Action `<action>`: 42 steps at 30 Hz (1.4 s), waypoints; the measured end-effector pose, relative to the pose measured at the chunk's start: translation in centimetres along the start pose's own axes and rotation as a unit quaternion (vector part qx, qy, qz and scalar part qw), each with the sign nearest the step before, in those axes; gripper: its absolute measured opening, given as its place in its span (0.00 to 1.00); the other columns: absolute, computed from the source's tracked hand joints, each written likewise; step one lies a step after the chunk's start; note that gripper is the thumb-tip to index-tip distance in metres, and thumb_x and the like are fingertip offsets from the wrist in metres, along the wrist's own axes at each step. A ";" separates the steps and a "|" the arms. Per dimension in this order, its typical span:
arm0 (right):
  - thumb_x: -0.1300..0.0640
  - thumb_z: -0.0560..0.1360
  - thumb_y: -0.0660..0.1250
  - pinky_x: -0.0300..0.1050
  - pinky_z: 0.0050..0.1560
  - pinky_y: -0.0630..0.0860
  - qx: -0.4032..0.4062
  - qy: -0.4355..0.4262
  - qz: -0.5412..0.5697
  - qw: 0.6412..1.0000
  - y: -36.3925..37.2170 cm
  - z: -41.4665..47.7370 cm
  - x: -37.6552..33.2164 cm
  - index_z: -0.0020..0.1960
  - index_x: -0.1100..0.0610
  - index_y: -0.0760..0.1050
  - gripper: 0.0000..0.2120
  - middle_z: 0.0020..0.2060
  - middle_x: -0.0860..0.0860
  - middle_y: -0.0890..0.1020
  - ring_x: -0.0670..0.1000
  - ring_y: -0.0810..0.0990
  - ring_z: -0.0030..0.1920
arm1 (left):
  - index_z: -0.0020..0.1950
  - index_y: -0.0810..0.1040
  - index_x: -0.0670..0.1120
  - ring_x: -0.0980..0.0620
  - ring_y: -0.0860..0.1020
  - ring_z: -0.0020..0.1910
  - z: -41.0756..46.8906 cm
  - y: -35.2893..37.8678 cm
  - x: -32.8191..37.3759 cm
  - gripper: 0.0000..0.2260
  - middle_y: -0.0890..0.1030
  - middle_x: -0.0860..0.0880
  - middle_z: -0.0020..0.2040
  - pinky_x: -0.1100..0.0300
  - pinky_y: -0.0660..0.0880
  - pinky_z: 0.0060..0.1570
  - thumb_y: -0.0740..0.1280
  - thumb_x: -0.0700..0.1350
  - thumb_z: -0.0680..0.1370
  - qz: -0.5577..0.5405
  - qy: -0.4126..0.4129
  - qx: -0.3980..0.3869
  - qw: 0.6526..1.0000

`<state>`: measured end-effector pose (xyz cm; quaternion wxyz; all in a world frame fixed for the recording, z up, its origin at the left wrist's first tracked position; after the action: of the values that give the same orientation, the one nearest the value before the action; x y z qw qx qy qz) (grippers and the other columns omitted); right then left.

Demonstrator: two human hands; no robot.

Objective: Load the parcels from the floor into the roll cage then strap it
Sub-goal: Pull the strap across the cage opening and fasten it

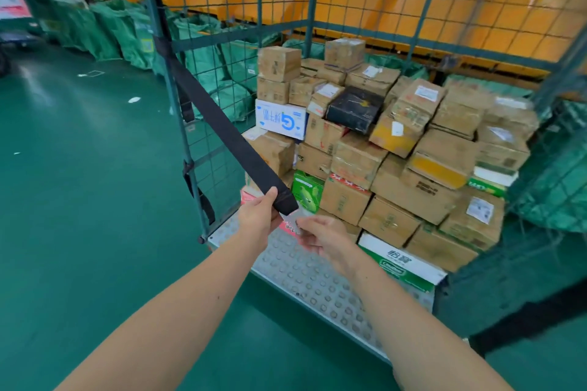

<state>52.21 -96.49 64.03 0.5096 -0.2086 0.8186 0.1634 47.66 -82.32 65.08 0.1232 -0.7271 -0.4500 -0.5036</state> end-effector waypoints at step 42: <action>0.61 0.79 0.66 0.43 0.42 0.73 0.348 -0.004 0.109 0.931 -15.8 7.3 -6.0 0.42 0.56 0.79 0.08 0.31 0.52 0.79 0.51 0.77 0.34 | 0.33 0.73 0.46 0.46 0.74 0.33 6.5 24.1 -5.2 0.20 0.75 0.47 0.32 0.56 0.76 0.37 0.57 0.48 0.84 0.029 -0.030 -0.032 0.999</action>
<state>68.20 -105.51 65.46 0.5324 0.0736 0.8398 -0.0767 70.04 -94.57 64.33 0.1013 -0.7582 -0.4156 -0.4921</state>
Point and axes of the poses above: each hand's wrist, its own z-axis towards the middle knuckle, its own y-axis out of the palm, x = y × z, the point moved 4 cm from there along z, towards the middle knuckle
